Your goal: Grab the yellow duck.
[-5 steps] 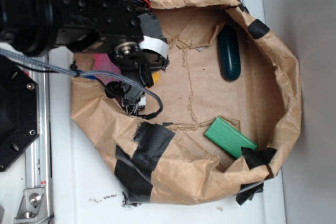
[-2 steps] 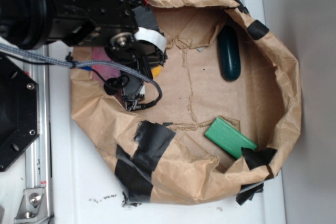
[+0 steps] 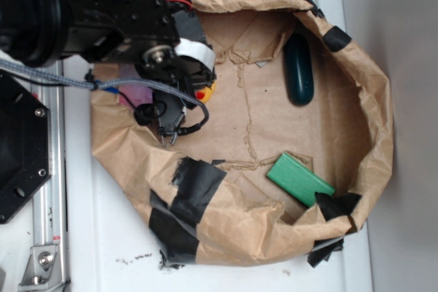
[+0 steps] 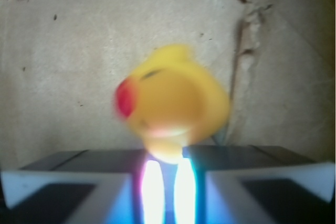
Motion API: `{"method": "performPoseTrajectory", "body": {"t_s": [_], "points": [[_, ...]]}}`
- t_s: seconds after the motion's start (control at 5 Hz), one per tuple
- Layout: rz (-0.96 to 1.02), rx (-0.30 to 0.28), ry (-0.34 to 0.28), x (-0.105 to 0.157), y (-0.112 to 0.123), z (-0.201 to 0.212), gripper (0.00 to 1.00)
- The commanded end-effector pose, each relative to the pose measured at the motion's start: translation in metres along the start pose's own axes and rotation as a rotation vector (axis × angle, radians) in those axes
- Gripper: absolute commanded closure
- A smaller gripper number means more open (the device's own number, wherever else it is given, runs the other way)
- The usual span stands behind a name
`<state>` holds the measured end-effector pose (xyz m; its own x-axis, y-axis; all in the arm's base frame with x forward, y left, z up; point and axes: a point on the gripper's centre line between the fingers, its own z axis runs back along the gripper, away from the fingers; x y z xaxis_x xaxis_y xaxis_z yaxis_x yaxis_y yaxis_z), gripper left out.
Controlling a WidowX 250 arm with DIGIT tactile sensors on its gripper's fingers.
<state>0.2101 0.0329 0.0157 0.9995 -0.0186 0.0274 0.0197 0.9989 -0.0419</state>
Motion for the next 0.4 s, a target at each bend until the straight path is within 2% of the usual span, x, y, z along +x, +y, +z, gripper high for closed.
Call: {"method": "performPoseTrajectory", "body": {"t_s": [0.0,0.2], "points": [[-0.042,0.021,-0.066,0.0141,-0.0045,0.0151,1.0],[-0.048,0.018,-0.069,0.0135,-0.0071,0.019,1.0]]}}
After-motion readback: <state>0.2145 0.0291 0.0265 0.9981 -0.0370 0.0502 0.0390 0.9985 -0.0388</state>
